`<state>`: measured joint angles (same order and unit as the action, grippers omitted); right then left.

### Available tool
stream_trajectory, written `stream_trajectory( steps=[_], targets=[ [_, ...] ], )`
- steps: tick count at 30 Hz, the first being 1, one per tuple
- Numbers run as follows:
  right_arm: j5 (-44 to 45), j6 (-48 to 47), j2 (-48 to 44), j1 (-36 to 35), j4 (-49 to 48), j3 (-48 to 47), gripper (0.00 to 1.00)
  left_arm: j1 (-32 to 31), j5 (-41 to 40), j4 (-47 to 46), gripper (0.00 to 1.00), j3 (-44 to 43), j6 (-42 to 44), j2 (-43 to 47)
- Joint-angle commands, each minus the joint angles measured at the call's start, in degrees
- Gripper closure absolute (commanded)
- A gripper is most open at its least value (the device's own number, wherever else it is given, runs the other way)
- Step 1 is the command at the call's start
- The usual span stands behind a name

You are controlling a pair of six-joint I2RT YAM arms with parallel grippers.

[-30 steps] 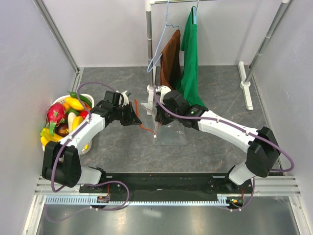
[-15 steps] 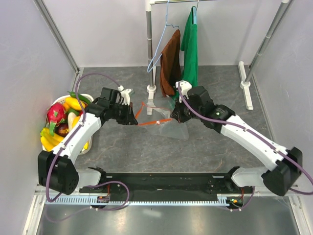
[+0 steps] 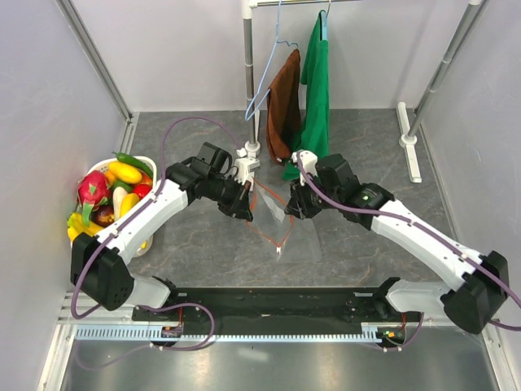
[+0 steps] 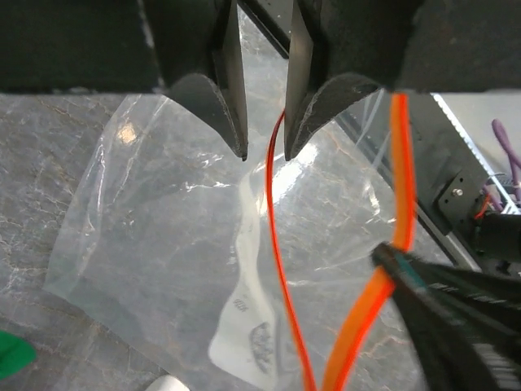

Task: Place the food in the zip-top bag and seal the zipper
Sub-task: Open the zipper of the food storage bag.

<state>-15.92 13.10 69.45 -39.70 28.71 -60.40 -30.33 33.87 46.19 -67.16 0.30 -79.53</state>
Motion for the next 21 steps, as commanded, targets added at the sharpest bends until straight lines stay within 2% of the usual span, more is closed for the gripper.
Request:
stream_trajectory(
  steps=[1,4,5,6,8,12,15,16,19,21],
  targets=[
    [1.51,-0.8,5.6,-1.51,-3.75,-2.26,0.69,-0.52,7.35,-0.4,0.98,-3.6,0.41,-0.37],
    [1.95,-0.71,8.06,-2.48,-4.98,-2.96,0.7,-0.61,8.5,-0.58,0.98,-3.69,0.23,-0.54],
    [2.3,-0.71,8.85,-2.57,-5.07,-3.32,0.73,-0.61,8.5,-0.67,0.98,-3.6,0.23,-0.28],
    [2.91,-0.88,9.03,-2.66,-4.98,-3.49,0.86,-0.52,8.32,-0.67,0.98,-3.25,0.23,-0.1],
    [6.68,-0.97,8.43,-2.66,-3.67,-4.37,0.99,-0.09,7.53,-0.41,0.98,-2.37,0.23,0.51],
    [9.68,-3.69,5.18,-2.22,1.08,-5.87,1.0,4.3,0.62,0.65,0.98,2.28,2.5,2.27],
    [9.86,-5.1,1.49,-1.87,4.15,-5.08,1.0,10.45,-5.12,0.56,0.98,3.69,5.59,2.1],
    [9.6,-5.45,0.69,-1.87,5.03,-4.29,1.0,12.99,-5.82,0.56,0.98,3.52,6.2,1.75],
    [6.79,-5.9,-1.16,-1.96,4.87,-3.06,1.0,13.1,-5.66,0.56,0.98,2.82,7.97,0.43],
    [4.86,-5.11,-0.55,-1.87,4.43,-2.97,1.0,12.93,-2.68,0.74,0.98,2.03,7.53,-0.19]
  ],
)
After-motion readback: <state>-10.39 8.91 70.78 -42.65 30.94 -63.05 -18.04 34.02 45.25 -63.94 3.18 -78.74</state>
